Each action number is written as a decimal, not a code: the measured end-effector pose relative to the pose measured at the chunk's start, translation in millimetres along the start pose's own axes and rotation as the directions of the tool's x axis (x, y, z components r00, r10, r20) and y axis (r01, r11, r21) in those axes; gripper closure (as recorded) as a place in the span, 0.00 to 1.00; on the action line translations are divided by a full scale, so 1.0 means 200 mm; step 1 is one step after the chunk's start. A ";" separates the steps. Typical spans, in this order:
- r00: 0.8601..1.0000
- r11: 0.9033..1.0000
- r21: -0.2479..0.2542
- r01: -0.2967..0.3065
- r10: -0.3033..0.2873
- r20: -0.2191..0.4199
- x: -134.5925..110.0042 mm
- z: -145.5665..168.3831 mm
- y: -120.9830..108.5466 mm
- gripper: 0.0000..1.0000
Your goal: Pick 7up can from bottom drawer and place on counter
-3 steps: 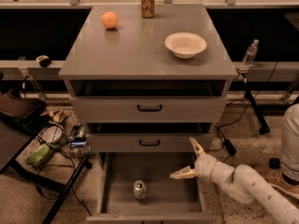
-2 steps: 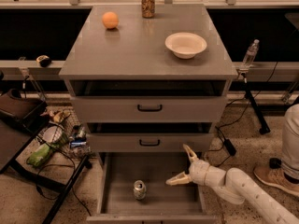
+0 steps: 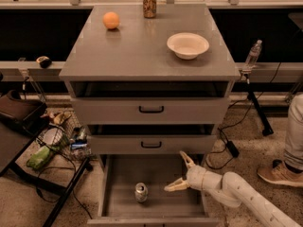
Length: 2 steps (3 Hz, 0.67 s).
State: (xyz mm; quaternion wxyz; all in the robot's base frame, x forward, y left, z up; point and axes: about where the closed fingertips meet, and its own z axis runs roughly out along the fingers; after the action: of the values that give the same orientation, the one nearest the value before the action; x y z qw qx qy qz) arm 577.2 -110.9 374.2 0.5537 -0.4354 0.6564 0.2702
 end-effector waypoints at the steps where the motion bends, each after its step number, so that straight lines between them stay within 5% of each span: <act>1: 1.000 0.999 -0.032 0.015 -0.016 -0.008 0.01 0.07 0.04 0.00; 2: 0.999 0.991 -0.126 0.045 -0.047 -0.016 0.18 0.25 0.19 0.00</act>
Offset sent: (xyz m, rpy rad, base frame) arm -0.0270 0.1110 -0.1368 -0.0514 0.0354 0.2906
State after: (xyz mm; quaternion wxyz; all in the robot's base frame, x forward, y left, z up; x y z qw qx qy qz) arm 568.4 -61.8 322.7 0.5250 -0.4871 0.6330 0.2941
